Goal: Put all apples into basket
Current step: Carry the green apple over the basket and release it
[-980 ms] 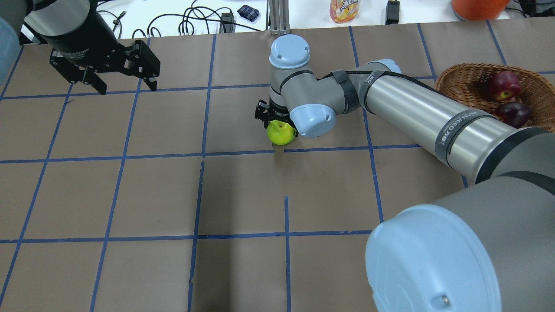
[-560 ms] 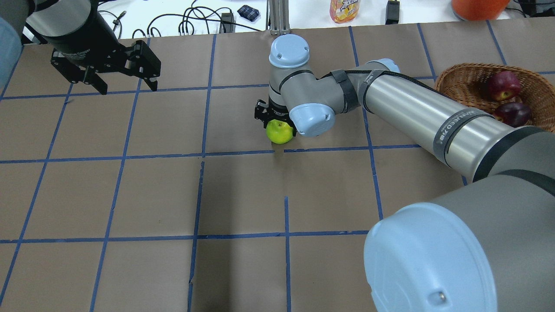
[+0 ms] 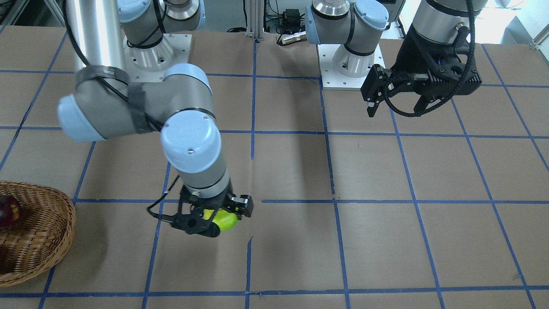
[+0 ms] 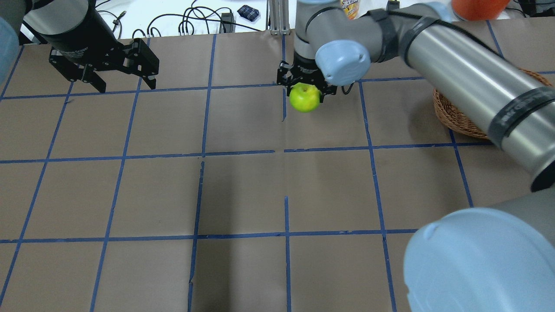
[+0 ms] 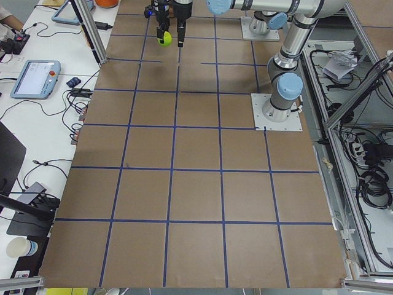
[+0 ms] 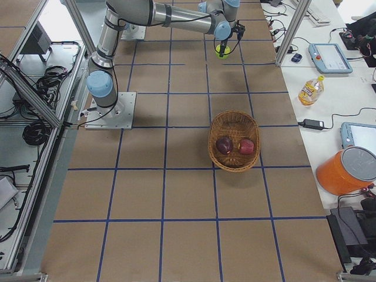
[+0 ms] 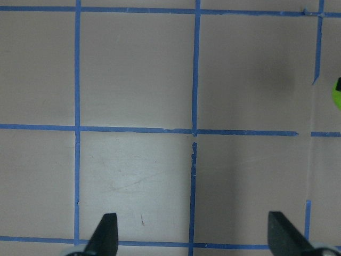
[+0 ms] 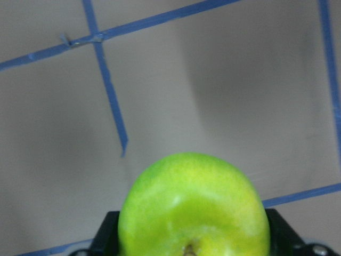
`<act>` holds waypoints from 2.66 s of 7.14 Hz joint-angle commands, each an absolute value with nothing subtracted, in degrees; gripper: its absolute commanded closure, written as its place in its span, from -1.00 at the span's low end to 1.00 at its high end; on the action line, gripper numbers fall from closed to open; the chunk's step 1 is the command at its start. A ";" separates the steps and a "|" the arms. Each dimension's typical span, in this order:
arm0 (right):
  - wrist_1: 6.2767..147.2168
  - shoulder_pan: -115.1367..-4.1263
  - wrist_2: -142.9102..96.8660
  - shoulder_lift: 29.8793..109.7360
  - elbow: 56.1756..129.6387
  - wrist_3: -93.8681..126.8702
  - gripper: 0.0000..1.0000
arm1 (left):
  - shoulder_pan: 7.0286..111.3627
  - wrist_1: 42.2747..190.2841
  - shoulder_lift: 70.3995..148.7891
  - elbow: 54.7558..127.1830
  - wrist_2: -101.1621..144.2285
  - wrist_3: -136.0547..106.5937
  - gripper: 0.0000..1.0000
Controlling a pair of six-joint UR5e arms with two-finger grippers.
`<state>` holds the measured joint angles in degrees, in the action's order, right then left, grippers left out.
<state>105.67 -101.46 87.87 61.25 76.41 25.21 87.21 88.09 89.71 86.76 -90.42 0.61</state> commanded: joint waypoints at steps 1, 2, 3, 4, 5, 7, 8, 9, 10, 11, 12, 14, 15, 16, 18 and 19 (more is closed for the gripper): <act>99.07 -91.71 90.96 65.98 75.58 7.75 0.93 | 87.19 88.07 90.35 86.14 -90.53 0.62 -1.00; 98.88 -86.28 94.36 66.35 75.67 -0.62 0.93 | 87.19 88.07 90.26 85.96 -90.44 0.62 -1.00; 98.88 -80.48 94.57 66.01 75.93 -8.45 0.93 | 87.27 87.98 90.35 86.04 -90.44 0.62 -1.00; 98.88 -75.72 94.57 65.83 75.94 -15.40 0.94 | 87.28 87.98 90.35 86.04 -90.44 0.62 -1.00; 99.40 -71.58 94.66 65.66 76.02 -24.08 0.94 | 87.28 87.98 90.35 86.04 -90.44 0.62 -1.00; 101.41 -66.81 93.79 64.78 79.61 -26.10 0.93 | 87.36 87.98 90.26 86.31 -90.44 0.53 -1.00; 107.17 -66.62 93.78 63.64 81.19 -25.76 0.89 | 87.36 87.98 90.26 86.40 -90.44 0.53 -1.00; 110.18 -66.53 93.78 61.72 81.56 -25.32 0.90 | 87.36 87.98 90.35 86.31 -90.44 0.61 -1.00; 111.00 -66.53 93.61 60.83 81.30 -24.27 0.84 | 87.36 87.98 90.35 86.40 -90.44 0.53 -1.00; 112.75 -66.53 93.60 59.60 81.56 -19.30 0.51 | 87.36 87.98 90.35 86.40 -90.44 0.53 -1.00; 112.76 -66.53 93.43 59.33 81.56 -18.99 -0.88 | 87.36 87.98 90.26 86.48 -90.44 0.53 -1.00; 110.93 -66.53 94.30 60.11 81.39 -18.54 -1.00 | 87.36 87.98 90.18 86.57 -90.44 0.53 -1.00; 107.61 -66.62 94.05 61.68 80.34 -18.37 -1.00 | 87.36 87.98 90.18 86.66 -90.44 0.53 -1.00; 103.92 -67.23 93.78 65.96 79.98 -16.72 -1.00 | 87.36 87.98 90.00 86.83 -90.44 0.53 -1.00; 92.86 -71.95 91.16 75.98 79.89 -12.23 -1.00 | 87.36 88.41 90.00 86.23 -90.44 0.53 -1.00; 89.85 -75.55 90.97 79.33 79.89 -6.56 -1.00 | 87.28 88.68 90.00 86.13 -90.44 0.53 -1.00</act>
